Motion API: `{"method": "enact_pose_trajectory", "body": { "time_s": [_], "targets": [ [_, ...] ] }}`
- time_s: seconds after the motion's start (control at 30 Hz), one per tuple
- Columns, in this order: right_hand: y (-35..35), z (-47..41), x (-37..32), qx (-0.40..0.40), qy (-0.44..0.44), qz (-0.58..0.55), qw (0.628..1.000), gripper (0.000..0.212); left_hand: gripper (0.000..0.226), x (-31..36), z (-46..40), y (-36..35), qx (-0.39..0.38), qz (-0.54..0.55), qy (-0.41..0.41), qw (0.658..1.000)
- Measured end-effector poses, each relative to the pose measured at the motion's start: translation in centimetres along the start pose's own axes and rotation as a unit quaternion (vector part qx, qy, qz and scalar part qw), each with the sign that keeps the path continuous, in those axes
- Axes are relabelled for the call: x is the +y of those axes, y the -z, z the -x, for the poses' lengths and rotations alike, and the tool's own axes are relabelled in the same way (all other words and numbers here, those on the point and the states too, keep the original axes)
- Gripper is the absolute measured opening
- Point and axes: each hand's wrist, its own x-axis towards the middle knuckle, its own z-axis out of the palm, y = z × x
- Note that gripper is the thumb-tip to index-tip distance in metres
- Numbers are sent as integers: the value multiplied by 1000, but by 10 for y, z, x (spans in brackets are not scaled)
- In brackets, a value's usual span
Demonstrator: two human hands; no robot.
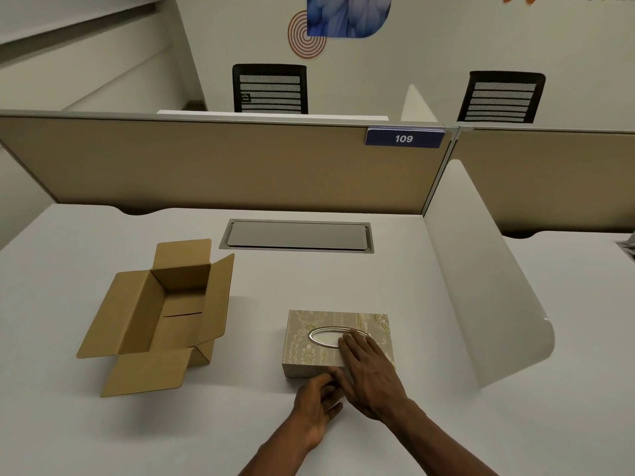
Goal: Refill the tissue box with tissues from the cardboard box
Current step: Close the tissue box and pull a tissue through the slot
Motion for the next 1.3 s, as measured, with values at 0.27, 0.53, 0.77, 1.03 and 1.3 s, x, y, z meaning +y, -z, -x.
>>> {"method": "enact_pose_trajectory", "body": {
  "time_s": [0.27,0.53,0.77,1.03,1.3],
  "targets": [
    [-4,8,3,9,2,1,1000,75,19,2,15,9,72,-279,-129,949],
    [-3,14,9,20,-2,25,999,67,59,34,1,26,112,-678,-581,435],
    [1,14,16,57,21,46,997,59,68,47,-7,42,93,-743,-567,342],
    [-8,19,33,110,13,72,991,53,63,51,-8,39,90,-706,-612,346],
    [-16,28,33,118,11,28,993,60,61,50,-20,51,77,-708,-606,355]
  ]
}}
